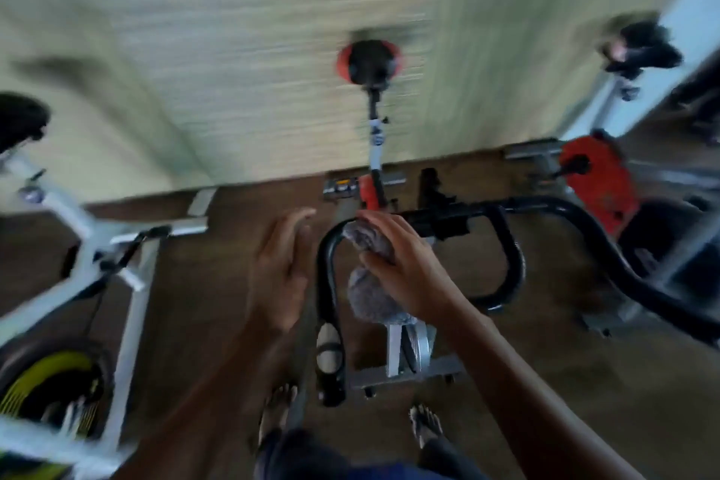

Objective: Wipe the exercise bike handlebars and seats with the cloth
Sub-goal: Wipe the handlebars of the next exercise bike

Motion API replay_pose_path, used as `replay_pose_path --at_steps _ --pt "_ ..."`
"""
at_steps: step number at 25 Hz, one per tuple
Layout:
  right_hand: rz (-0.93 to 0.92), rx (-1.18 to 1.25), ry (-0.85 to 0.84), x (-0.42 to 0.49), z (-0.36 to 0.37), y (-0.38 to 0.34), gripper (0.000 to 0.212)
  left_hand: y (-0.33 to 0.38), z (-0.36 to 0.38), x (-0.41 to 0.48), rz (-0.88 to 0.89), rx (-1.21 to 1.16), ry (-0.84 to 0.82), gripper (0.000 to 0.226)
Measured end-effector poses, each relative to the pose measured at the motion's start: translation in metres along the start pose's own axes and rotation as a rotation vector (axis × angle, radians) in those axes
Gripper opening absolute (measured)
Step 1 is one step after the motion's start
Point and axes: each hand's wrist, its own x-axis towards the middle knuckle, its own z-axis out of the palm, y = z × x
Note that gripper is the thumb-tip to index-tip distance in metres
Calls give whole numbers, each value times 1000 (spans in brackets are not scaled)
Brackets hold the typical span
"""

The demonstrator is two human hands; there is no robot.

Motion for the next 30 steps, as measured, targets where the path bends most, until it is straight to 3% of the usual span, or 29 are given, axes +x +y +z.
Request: replay_pose_path --at_steps 7,11,14,20,24,30 --pt "-174 180 -302 -46 29 22 50 43 -20 -120 -382 19 193 26" --pt "-272 330 -210 -80 44 37 45 64 -1 -179 -509 -97 300 23" --pt "-347 336 -132 -94 51 53 44 69 16 -194 -499 -91 351 28" --pt "-557 433 -138 -106 70 57 37 82 40 -193 -487 66 536 31" --pt "-723 482 -136 -96 95 58 47 85 46 -194 -501 117 617 40" --pt "-769 488 -72 -66 126 80 45 89 59 -192 -533 160 649 37"
